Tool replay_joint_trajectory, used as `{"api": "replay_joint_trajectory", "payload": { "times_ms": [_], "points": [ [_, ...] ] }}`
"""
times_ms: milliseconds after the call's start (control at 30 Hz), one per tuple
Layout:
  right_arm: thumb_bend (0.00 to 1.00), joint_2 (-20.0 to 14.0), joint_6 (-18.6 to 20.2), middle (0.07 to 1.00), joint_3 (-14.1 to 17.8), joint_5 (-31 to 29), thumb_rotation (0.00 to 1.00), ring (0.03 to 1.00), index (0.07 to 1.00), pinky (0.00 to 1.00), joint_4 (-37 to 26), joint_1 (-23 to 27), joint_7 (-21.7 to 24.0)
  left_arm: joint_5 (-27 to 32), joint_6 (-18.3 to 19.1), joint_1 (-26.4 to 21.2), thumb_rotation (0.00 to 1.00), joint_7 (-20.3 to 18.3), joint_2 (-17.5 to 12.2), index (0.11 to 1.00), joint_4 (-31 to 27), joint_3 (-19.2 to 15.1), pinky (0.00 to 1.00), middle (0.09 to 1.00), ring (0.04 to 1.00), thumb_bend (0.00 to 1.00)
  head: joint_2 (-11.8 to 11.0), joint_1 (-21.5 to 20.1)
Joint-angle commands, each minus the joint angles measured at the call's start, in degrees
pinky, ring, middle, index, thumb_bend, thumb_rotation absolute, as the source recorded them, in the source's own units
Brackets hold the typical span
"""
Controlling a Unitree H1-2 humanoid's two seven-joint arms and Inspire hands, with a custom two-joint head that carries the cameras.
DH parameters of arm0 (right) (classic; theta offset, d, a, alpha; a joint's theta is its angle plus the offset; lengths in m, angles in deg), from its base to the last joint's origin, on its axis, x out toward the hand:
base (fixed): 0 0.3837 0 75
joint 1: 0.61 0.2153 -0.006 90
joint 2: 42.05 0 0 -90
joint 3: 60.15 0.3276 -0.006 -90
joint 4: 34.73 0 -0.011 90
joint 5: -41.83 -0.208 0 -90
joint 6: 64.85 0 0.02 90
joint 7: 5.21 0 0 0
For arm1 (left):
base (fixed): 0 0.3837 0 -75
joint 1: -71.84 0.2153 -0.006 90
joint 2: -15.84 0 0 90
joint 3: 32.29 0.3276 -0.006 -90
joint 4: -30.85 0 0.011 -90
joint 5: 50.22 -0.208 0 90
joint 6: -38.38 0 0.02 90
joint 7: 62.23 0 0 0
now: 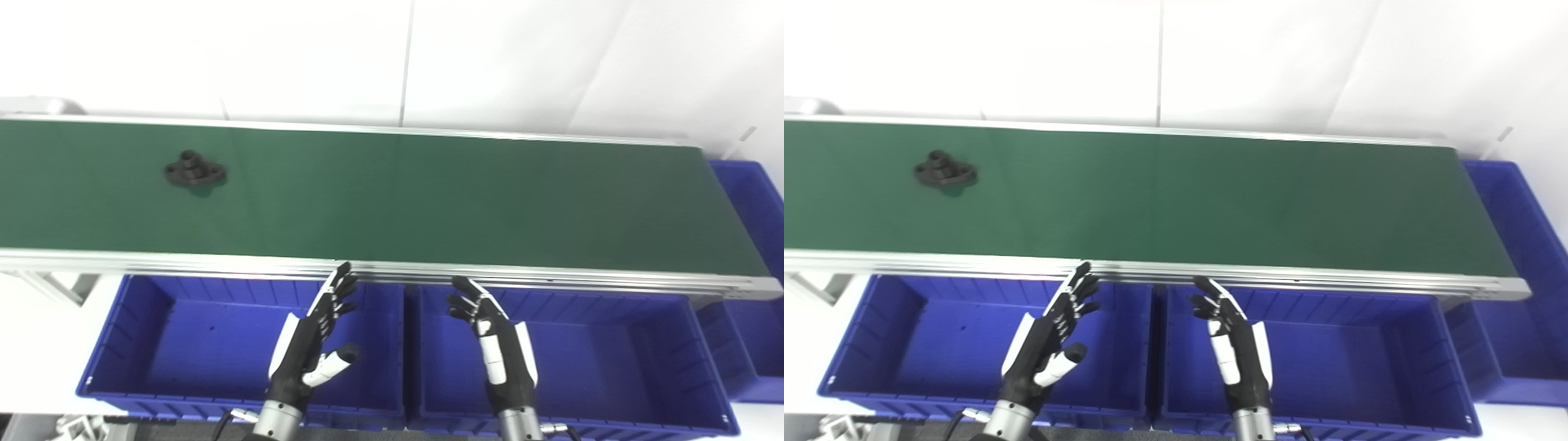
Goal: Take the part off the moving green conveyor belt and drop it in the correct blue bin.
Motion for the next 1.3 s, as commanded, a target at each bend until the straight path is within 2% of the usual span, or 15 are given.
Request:
{"api": "replay_joint_trajectory", "payload": {
  "times_ms": [0, 167, 433, 600, 700, 867, 1267],
  "points": [
    [0.73, 0.08, -3.61, 0.846, 0.24, -1.19, 1.00, 0.786, 0.810, 0.74, 0.11, 1.19, 0.93, 0.14, -3.30, -1.36, 0.79, 0.61, 0.95, 0.942, 0.55, 0.31, 0.85, 0.925, 0.920, 0.93, -0.81, 1.39],
    [0.78, -0.20, -3.97, 0.833, 0.85, -1.57, 1.00, 0.781, 0.814, 0.74, 1.33, 1.82, 1.22, 0.28, -3.91, -2.13, 0.76, 1.13, 1.30, 0.929, 2.11, 0.59, 0.82, 0.911, 0.902, 0.94, -1.02, 2.34],
    [0.81, -0.67, -4.53, 0.868, 1.04, -2.02, 1.00, 0.794, 0.824, 0.75, 2.31, 2.27, 2.11, 0.68, -3.95, -2.77, 0.73, 1.42, 1.40, 0.926, 3.28, 0.83, 0.84, 0.918, 0.913, 0.95, -1.45, 2.79],
    [0.81, -0.83, -4.64, 0.869, 1.07, -1.64, 1.00, 0.796, 0.821, 0.75, 3.11, 2.57, 1.88, 0.49, -3.96, -3.05, 0.73, 1.76, 1.23, 0.924, 3.87, 0.94, 0.83, 0.921, 0.915, 0.94, -1.84, 2.89],
    [0.81, -0.74, -4.62, 0.868, 1.14, -2.28, 0.99, 0.794, 0.820, 0.75, 3.99, 2.67, 2.09, 0.73, -3.93, -3.21, 0.73, 1.94, 1.04, 0.922, 4.82, 1.09, 0.83, 0.922, 0.914, 0.94, -4.47, 2.92],
    [0.80, -0.93, -4.67, 0.862, 1.28, -2.36, 0.99, 0.791, 0.818, 0.75, 5.59, 3.13, 2.07, 1.15, -3.95, -3.78, 0.73, 2.31, 0.87, 0.910, 6.62, 1.38, 0.81, 0.912, 0.901, 0.96, -6.71, 3.25],
    [0.83, -1.35, -4.67, 0.863, 1.90, -3.19, 1.00, 0.793, 0.821, 0.75, 6.44, 3.70, 2.58, 1.43, -3.95, -4.53, 0.71, 3.38, 0.89, 0.898, 7.35, 2.53, 0.80, 0.901, 0.889, 0.98, -6.85, 4.35]
  ]
}}
